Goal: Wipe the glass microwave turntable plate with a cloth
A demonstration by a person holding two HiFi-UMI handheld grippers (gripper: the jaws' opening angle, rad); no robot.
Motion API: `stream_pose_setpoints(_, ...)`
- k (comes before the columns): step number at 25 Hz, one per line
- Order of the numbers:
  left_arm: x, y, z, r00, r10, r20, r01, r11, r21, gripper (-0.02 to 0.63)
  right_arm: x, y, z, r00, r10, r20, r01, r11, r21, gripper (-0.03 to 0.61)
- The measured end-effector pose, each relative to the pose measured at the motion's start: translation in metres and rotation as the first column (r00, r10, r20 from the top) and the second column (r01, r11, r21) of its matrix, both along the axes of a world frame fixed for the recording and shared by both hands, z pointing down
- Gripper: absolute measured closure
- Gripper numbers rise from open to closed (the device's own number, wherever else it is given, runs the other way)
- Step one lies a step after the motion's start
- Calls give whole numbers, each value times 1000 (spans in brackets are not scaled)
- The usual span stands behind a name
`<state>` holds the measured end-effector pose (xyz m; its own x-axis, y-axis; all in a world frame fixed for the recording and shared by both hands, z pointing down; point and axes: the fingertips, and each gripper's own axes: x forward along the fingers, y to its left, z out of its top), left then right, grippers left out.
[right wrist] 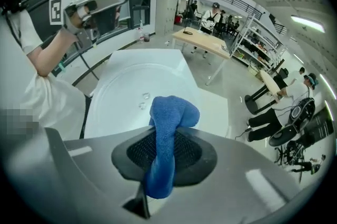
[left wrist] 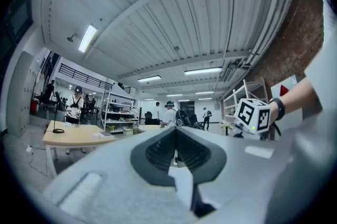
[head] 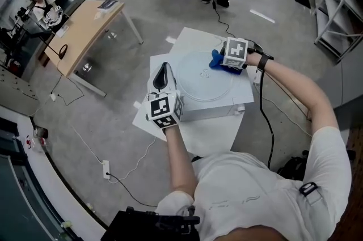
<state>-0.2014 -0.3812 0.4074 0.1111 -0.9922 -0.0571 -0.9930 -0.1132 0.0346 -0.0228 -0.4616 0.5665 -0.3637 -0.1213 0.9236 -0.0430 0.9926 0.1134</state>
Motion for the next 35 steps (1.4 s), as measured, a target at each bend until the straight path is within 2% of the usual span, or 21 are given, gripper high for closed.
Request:
stream_pose_setpoints(2,4,-2,2,1000,6,8,-6,1000,2,612,6,28,-3,999,-45,-22,44,999,-31,514)
stream_pose_setpoints(5,12,-2,-3,1000,21,4,-21,1000,-2,612,1,70,-10,992,-123,-5,122,989,-78,514)
stream_pose_setpoints(8,8,-2,1,1000,17,10,-17,1000,0,612,-7,94,-10,982,-188,-2,187,979,-86,514)
stream_pose_setpoints(12,4,2,2,1000,7,4,-6,1000,-9,612,-37,129,-12,963,-267,42,270,954,-130,514)
stream_pose_setpoints(16,0,7,1,1000,0,-15,-1,1000,-20,612,-86,133,-15,947,-307,98,316,943,-103,514)
stream_pose_setpoints(22,-9,14,4,1000,-27,-2,27,1000,-5,612,-147,85,-9,969,-207,138,217,974,-62,514)
stream_pose_setpoints(25,-10,17,0,1000,-23,-8,23,1000,-4,612,-156,32,0,978,-138,157,135,990,30,514)
stream_pose_setpoints(26,-11,18,-2,1000,-21,-11,21,1000,-4,612,-155,23,1,981,-102,164,100,995,19,514)
stream_pose_setpoints(29,-16,18,-5,1000,-20,-16,20,1000,-4,612,-144,11,-4,984,-10,179,19,999,-46,514)
stream_pose_setpoints(31,-17,16,-4,1000,-17,-19,17,1000,-3,612,-123,-9,-3,988,20,152,-16,1000,-24,514)
stream_pose_setpoints(35,-11,15,-3,1000,2,-24,-2,1000,-6,612,-54,-43,10,996,86,21,-87,995,49,514)
